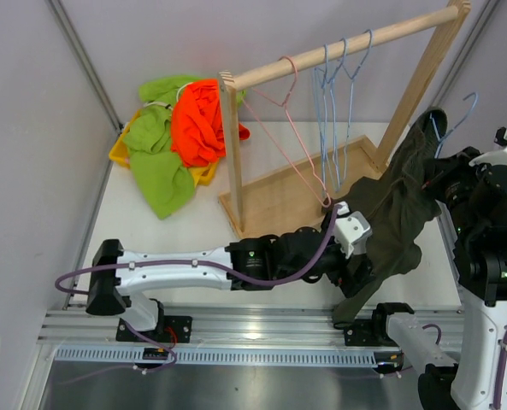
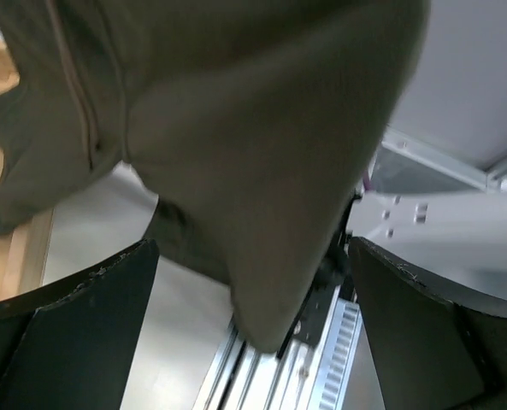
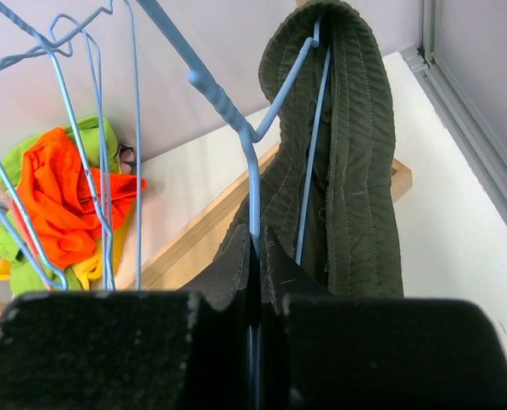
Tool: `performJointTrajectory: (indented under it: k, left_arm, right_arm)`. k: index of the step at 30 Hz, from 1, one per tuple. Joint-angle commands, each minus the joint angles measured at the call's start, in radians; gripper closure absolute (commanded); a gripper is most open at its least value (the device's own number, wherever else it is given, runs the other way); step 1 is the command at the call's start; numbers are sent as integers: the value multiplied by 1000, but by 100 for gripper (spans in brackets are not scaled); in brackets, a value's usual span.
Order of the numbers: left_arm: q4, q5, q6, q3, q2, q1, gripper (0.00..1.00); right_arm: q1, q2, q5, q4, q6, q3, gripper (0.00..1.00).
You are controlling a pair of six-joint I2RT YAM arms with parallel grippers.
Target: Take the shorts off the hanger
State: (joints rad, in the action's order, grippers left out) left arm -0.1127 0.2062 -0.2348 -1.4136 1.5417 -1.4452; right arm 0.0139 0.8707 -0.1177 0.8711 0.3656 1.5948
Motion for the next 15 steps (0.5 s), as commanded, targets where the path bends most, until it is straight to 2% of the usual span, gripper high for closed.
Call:
performJointTrajectory:
  k: [1, 6, 11, 13, 15]
  left_arm:
    - [105, -16, 5, -108, 37, -1, 1]
    - [105, -54, -1, -180, 110, -1, 1]
    - [159, -90, -29, -179, 152, -1, 2]
    - [163, -96, -34, -174, 161, -1, 6]
    - [171, -99, -41, -174, 175, -1, 17]
  right_arm:
    - [6, -22, 30, -52, 15, -1, 100]
    - [6, -30, 50, -60, 22, -15, 100]
    - [4, -26, 69, -76, 33, -22, 100]
    - [6, -22, 76, -83, 36, -18, 100]
    - [6, -16, 85, -87, 44, -9, 100]
